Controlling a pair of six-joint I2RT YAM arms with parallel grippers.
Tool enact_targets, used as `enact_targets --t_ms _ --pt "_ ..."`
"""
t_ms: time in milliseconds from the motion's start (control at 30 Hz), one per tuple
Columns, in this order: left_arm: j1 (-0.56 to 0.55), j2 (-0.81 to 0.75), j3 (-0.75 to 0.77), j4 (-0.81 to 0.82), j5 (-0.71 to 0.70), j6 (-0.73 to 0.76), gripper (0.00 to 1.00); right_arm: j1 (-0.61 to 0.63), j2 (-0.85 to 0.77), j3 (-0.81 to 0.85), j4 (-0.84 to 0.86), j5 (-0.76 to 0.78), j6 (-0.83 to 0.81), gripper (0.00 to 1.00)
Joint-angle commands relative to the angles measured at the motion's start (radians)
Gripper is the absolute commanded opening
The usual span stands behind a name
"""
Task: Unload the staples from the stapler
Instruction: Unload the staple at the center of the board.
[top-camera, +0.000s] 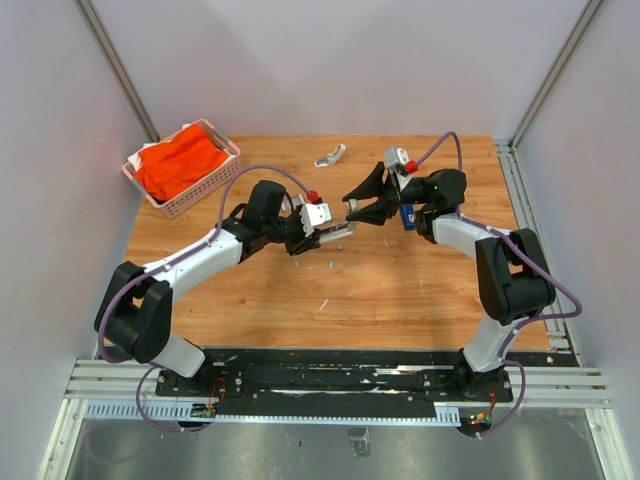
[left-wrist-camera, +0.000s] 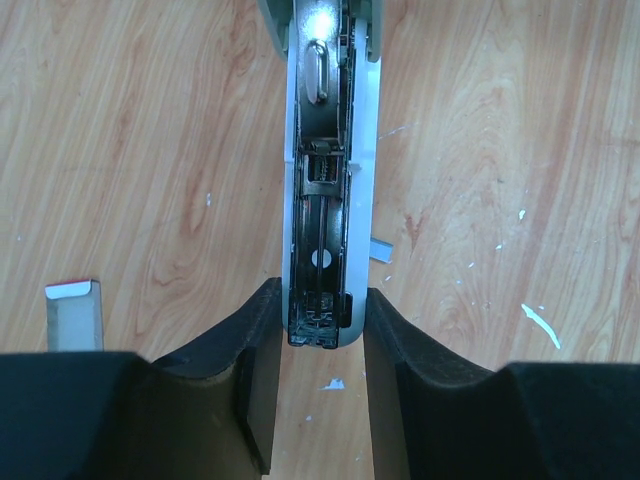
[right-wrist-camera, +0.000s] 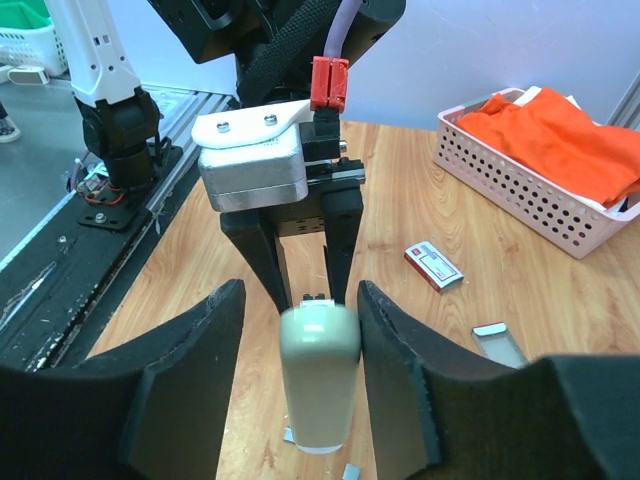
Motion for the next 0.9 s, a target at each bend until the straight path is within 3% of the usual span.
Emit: enact_targets --t_ms 0,67,300,567,700,867 --pt "-0.002 -0.01 0.028 0.022 -0.025 0.0 0.11 -0.005 -0.01 0.012 0.048 -0.002 0.011 0.56" --pt "-0.003 -0.011 0.027 0.021 -0.03 0.003 0.11 -0.006 -0.009 0.013 0.045 -0.003 0.012 0.63" --pt "-0.002 0.006 0.03 0.036 -0.051 -0.011 0.09 -0.014 -0.016 0.022 0.011 0.004 0.017 0.68" --pt "-0.002 0.04 0.026 0.098 -0.123 -0.047 0.0 -0.072 -0.042 0.062 -0.228 0.18 0.036 0.7" --pt "-0.003 0.039 0.009 0.135 -0.134 -0.06 0.0 -0.095 -0.071 0.102 -0.502 0.278 0.003 0.7" --pt "-0.003 0.055 0.012 0.154 -0.16 -0.077 0.0 -0.097 -0.1 0.257 -1.2 0.473 -0.253 0.71"
